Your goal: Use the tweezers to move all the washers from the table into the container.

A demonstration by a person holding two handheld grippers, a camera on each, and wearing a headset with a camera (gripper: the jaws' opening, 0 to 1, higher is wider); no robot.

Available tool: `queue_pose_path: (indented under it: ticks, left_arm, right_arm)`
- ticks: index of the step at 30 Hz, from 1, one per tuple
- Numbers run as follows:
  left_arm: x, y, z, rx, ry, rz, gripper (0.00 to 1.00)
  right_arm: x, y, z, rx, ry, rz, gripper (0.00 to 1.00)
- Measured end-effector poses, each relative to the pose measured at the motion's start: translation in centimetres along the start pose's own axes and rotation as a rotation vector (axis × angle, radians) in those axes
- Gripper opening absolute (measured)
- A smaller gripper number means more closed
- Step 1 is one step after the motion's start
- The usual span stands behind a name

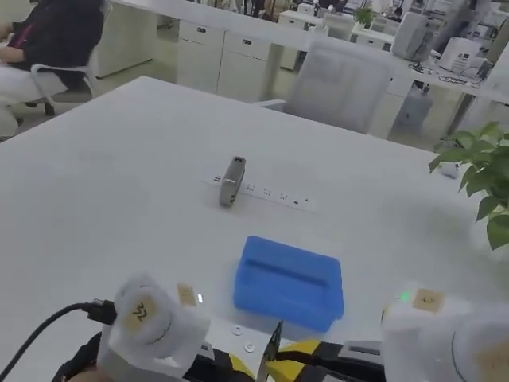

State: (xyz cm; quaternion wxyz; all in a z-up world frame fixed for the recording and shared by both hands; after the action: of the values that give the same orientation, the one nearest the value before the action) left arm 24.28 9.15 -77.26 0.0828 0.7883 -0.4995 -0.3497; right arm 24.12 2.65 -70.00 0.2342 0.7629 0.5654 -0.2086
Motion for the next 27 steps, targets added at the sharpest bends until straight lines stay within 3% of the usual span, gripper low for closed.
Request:
queue_pose_path:
  ticks: [7, 8, 9, 12, 13, 15, 16, 17, 18, 22, 26, 27]
  left_arm:
    - [-0.7, -0.2, 0.2, 0.049, -0.041, -0.025, 0.00]
    - [-0.8, -0.2, 0.1, 0.054, -0.036, -0.029, 0.00]
    - [-0.9, -0.2, 0.1, 0.040, -0.038, -0.032, 0.00]
    - [-1.1, 0.0, 0.1, 0.034, -0.037, -0.031, 0.00]
    - [-1.2, -0.1, 0.1, 0.035, -0.049, -0.045, 0.00]
    - [-1.2, -0.4, 0.4, -0.027, -0.086, -0.081, 0.00]
    - [-1.2, -0.4, 0.3, -0.018, -0.094, -0.071, 0.00]
    - [-1.3, -0.5, 0.3, -0.019, -0.100, -0.082, 0.00]
    - [-1.5, -1.1, 0.6, -0.026, -0.130, -0.144, 0.00]
    - [-1.6, -1.4, 0.9, 0.048, -0.196, -0.183, 0.00]
    - [-1.6, -0.7, 0.5, 0.053, -0.182, -0.181, 0.00]
    - [-1.8, -0.6, 0.5, 0.068, -0.202, -0.199, 0.00]
  right_arm:
    - [-0.2, -0.2, 0.4, -0.014, -0.002, -0.010, 0.00]
    - [-0.1, 0.0, 0.7, -0.032, -0.012, 0.023, 0.00]
    - [-0.2, 0.3, 1.1, -0.094, -0.048, 0.020, 0.00]
    - [0.3, -0.4, 1.4, -0.076, -0.050, 0.003, 0.00]
    - [0.5, -0.4, 1.6, -0.070, -0.055, 0.001, 0.00]
    - [0.7, -0.5, 1.9, -0.068, -0.061, 0.000, 0.00]
    - [0.6, -0.6, 2.0, -0.062, -0.065, 0.001, 0.00]
    - [0.6, -0.6, 2.0, -0.060, -0.067, 0.003, 0.00]
    - [0.5, -0.6, 2.0, -0.063, -0.068, 0.006, 0.00]
    - [0.2, -0.9, 0.7, -0.119, -0.055, 0.013, 0.00]
    - [1.3, -0.8, -0.4, -0.157, -0.041, 0.012, 0.02]
    - [1.5, -0.7, -0.3, -0.158, -0.046, 0.012, 0.03]
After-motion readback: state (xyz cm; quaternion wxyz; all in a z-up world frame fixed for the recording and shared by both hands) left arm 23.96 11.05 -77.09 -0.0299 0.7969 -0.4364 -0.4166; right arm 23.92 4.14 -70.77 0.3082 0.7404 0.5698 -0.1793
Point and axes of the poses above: the centre of the closed fingertips' face, and the gripper's own axes: x roughly forward along the fingers, y roughly to its right, z roughly out of its underside, the point moved 5 cm from there along -x, roughly backward along the fingers, and after that the axes turned 15 degrees about -x, right-handed, at the moved point
